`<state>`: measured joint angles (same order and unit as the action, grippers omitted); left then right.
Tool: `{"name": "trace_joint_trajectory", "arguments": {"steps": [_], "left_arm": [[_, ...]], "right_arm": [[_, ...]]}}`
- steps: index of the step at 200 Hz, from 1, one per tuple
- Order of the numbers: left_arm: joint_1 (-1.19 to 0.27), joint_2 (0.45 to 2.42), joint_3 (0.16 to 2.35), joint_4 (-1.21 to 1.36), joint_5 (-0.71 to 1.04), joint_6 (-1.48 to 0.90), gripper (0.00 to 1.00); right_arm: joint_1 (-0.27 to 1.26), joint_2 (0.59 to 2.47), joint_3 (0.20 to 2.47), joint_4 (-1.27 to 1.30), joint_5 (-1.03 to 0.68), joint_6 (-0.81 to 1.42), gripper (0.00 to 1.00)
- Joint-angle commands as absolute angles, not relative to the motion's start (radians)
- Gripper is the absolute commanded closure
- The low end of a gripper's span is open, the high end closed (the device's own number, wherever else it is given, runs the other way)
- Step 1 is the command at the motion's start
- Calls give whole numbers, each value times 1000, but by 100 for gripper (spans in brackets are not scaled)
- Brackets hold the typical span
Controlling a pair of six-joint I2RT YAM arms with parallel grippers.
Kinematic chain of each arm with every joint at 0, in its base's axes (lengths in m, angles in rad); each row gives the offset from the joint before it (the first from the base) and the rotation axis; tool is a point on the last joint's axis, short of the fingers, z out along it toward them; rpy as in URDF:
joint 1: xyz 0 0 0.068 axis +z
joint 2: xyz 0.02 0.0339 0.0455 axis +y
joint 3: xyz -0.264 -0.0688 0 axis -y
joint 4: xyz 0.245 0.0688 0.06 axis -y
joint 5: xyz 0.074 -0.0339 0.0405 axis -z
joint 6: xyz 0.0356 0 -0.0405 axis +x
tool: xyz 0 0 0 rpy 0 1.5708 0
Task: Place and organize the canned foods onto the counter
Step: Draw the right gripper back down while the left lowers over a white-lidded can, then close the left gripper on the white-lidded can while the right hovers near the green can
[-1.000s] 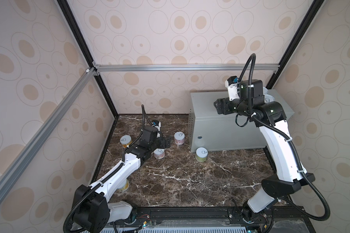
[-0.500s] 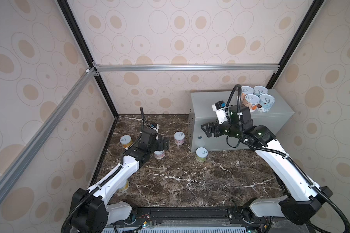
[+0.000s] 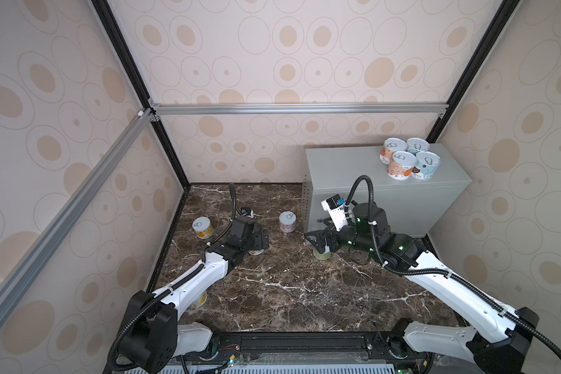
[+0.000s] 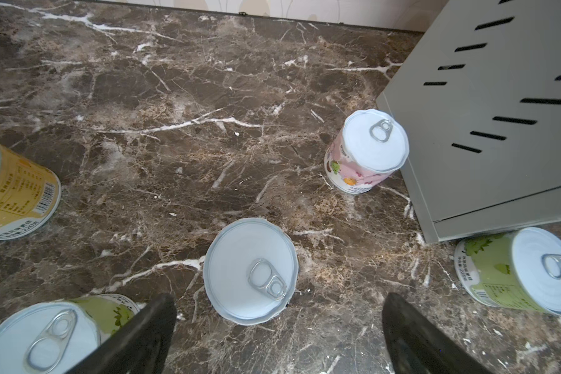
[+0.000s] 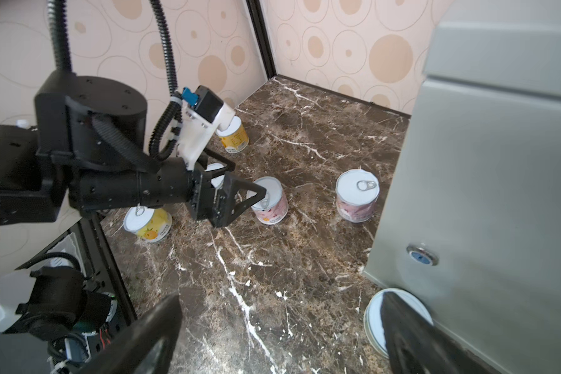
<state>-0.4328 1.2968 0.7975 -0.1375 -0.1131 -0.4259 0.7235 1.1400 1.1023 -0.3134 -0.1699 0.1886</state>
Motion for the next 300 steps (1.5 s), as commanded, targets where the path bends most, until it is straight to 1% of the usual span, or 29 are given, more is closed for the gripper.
{"name": "trace_joint_trajectory", "arguments": {"steps": [1, 41, 116, 235, 300], "left_arm": [[-428, 1328, 778, -76, -156, -454, 1], [-430, 1393, 747, -1, -158, -476, 1], [-431, 1477, 698, 97, -201, -502, 1], [-431, 1624, 664, 263, -230, -514, 1], [-433, 1661, 675, 317, -232, -502, 7]], "right_arm": [[742, 1099, 1011, -160, -228, 246, 2], [772, 1078, 886, -74, -235, 274, 2], [801, 1067, 746, 21, -261, 321, 2], [815, 1170, 700, 71, -288, 352, 2], [815, 1184, 642, 80, -262, 376, 2]]}}
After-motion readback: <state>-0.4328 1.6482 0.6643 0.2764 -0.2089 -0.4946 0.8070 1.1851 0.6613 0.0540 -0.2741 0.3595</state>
